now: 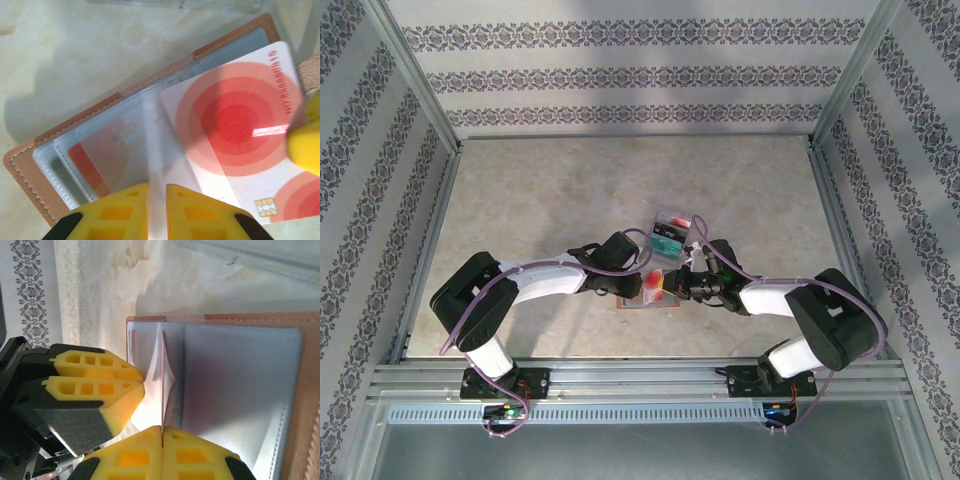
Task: Take the credit cards out of the card holder
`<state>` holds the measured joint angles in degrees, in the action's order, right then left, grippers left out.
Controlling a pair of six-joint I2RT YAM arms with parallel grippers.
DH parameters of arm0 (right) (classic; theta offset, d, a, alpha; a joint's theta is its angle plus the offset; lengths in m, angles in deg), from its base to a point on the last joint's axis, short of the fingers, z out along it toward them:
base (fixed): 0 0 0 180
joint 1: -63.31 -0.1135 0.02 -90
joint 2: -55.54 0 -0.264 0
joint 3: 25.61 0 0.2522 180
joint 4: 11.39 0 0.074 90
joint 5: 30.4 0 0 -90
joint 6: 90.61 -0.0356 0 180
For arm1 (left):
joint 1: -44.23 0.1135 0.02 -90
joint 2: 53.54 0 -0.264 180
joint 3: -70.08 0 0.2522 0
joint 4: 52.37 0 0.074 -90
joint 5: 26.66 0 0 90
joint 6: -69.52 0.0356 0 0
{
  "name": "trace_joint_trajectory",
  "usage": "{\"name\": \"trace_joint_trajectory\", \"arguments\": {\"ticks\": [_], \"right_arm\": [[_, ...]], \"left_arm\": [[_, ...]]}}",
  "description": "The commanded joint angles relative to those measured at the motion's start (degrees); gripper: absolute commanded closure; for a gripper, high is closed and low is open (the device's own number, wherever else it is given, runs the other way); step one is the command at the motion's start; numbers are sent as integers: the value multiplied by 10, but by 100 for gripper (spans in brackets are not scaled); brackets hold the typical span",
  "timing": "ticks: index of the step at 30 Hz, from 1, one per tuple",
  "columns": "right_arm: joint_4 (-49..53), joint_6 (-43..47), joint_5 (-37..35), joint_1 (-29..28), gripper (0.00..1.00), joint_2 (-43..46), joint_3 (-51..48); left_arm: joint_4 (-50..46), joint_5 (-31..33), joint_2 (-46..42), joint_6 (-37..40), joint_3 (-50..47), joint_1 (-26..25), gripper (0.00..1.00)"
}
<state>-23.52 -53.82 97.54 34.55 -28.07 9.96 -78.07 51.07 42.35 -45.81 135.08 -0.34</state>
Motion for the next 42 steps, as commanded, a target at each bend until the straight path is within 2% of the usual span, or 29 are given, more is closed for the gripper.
{"name": "trace_joint_trajectory", "arguments": {"ticks": [1,5,11,20,23,30,33,36,42], "right_arm": [[49,30,-22,-13,100,22,21],[123,64,-38,-13,100,52,41],[286,144,-79,-13,100,110,98],[538,335,-162,-13,100,134,267],[602,405,-196,-13,100,117,334],[682,565,-257,-7,100,53,468],[706,629,-280,-2,100,14,520],[729,684,-297,6,100,-27,566],[756,763,-342,15,100,-92,631]], "left_arm": [[-34,35,-4,-6,-7,-4,85],[-35,43,2,9,-9,-1,85],[-31,69,-12,72,-8,12,85],[-34,88,-37,101,15,18,79],[-31,85,-56,91,14,18,72],[-14,94,-117,51,-8,18,41],[-9,108,-138,35,-19,19,23],[-5,128,-157,14,-32,19,0],[6,185,-200,-25,-64,21,1]]}}
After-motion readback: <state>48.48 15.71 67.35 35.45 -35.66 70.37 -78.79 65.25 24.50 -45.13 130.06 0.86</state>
